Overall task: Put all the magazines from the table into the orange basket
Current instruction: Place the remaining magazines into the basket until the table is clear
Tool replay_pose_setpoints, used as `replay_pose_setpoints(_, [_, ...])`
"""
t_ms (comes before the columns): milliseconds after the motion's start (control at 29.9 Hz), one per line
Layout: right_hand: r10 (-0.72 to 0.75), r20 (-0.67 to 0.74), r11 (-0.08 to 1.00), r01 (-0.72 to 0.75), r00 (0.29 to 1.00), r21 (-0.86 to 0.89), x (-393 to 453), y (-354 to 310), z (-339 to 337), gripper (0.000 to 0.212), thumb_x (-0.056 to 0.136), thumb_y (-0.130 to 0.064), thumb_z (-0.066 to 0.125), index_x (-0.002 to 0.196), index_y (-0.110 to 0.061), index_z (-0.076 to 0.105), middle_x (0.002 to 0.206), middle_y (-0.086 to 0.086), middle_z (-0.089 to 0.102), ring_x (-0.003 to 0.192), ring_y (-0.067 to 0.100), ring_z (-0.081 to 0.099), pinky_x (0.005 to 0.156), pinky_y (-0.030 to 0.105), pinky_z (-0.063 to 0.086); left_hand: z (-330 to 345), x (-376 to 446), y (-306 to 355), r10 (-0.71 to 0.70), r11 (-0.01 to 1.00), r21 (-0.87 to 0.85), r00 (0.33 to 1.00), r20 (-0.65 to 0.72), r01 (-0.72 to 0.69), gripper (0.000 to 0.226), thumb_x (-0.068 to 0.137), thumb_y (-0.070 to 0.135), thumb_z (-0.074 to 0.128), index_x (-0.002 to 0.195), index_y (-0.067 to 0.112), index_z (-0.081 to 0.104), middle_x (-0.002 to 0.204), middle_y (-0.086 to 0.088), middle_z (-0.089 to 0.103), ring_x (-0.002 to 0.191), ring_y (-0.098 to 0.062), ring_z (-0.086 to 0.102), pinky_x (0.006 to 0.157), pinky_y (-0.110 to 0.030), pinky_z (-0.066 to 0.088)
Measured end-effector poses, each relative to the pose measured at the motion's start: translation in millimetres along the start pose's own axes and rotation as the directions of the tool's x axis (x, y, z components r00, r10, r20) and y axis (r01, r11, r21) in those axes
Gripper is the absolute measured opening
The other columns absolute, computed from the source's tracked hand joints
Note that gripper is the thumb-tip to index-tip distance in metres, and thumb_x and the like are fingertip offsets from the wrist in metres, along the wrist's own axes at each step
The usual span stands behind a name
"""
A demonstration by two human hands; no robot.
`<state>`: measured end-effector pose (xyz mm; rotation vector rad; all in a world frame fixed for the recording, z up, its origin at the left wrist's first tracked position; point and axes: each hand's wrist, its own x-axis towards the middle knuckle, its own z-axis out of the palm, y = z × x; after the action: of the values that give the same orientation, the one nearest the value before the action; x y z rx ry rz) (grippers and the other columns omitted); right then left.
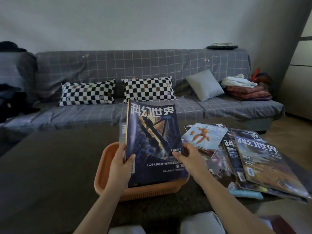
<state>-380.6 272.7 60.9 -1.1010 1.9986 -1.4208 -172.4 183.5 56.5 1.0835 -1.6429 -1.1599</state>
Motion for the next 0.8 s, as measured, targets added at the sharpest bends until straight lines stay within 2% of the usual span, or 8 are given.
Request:
replay_pose_setpoints(100, [-0.009,0.075,0.998,0.013,0.997,-0.059,8,-4,18,0.036,0.085,-0.031,0.065,0.117,-0.026,0.050,0.098,-0.016,0.060,0.077,-0.007,0.053,0.056,0.010,0.038,-11,5,-11,-0.007,0.994,0.110,1.000,-0.029,0.010,0.036,0.094,0.018,0.058,0.127,0.032,0.051,0.099,0.016,0.068,0.081,-0.001,0.066,0.064,-0.018,0.050])
replay_pose_setpoints(234, [0.023,0.076,0.963,-0.001,0.997,-0.269,10,1,36,0.028,0.086,-0.033,0.064,0.108,-0.025,0.049,0.109,-0.004,0.062,0.082,0.003,0.052,0.066,0.020,0.040,-17,6,-19,0.031,0.928,0.372,0.999,-0.009,-0.026,0.034,0.091,0.019,0.063,0.123,0.022,0.054,0.094,0.007,0.069,0.077,-0.004,0.063,0.062,-0.016,0.047])
replay_pose_setpoints(301, [-0.010,0.036,0.948,0.021,0.999,-0.319,8,5,41,0.029,0.086,-0.031,0.064,0.111,-0.024,0.049,0.112,-0.005,0.061,0.091,0.007,0.056,0.073,0.022,0.042,-19,7,-22,0.043,0.884,0.466,0.999,-0.014,-0.032,0.042,0.089,0.022,0.066,0.129,0.017,0.053,0.103,0.003,0.066,0.086,-0.010,0.063,0.075,-0.028,0.055])
replay_pose_setpoints(368, [-0.059,0.018,0.945,0.062,0.998,-0.322,7,6,44,0.034,0.086,-0.027,0.064,0.116,-0.023,0.050,0.117,-0.006,0.060,0.102,0.011,0.057,0.082,0.026,0.046,-21,8,-23,0.014,0.848,0.529,1.000,-0.004,-0.010,0.058,0.088,0.026,0.066,0.141,0.019,0.042,0.120,-0.002,0.062,0.100,-0.015,0.060,0.089,-0.033,0.052])
replay_pose_setpoints(468, [-0.142,0.017,0.922,0.139,0.990,-0.361,6,9,45,0.036,0.085,-0.023,0.065,0.119,-0.024,0.052,0.130,-0.007,0.051,0.115,0.012,0.052,0.096,0.029,0.044,-20,9,-24,-0.031,0.847,0.531,0.999,0.017,0.017,0.071,0.089,0.029,0.065,0.149,0.030,0.027,0.131,-0.003,0.055,0.110,-0.016,0.057,0.096,-0.036,0.049])
replay_pose_setpoints(601, [-0.097,-0.033,0.908,0.074,0.995,-0.413,7,11,46,0.032,0.084,-0.023,0.064,0.114,-0.025,0.052,0.121,-0.003,0.049,0.115,0.014,0.044,0.093,0.028,0.040,-18,8,-28,-0.061,0.849,0.523,0.997,-0.036,0.071,0.067,0.088,0.034,0.064,0.147,0.034,0.032,0.143,-0.004,0.041,0.124,-0.022,0.049,0.103,-0.042,0.043])
replay_pose_setpoints(702, [-0.069,0.007,0.911,0.066,0.998,-0.408,9,11,46,0.029,0.087,-0.025,0.060,0.115,-0.026,0.054,0.119,-0.006,0.058,0.091,0.004,0.050,0.078,0.021,0.041,-20,9,-30,-0.079,0.859,0.505,0.997,-0.027,0.082,0.062,0.091,0.033,0.061,0.146,0.029,0.035,0.144,-0.004,0.041,0.119,-0.020,0.053,0.097,-0.038,0.049])
replay_pose_setpoints(802, [-0.038,0.029,0.910,0.047,0.999,-0.412,11,10,46,0.030,0.089,-0.028,0.058,0.118,-0.026,0.053,0.118,-0.005,0.062,0.097,0.009,0.060,0.080,0.024,0.046,-21,11,-30,-0.061,0.842,0.535,0.998,-0.020,0.062,0.058,0.093,0.033,0.057,0.146,0.027,0.034,0.140,-0.003,0.046,0.109,-0.014,0.055,0.085,-0.028,0.049])
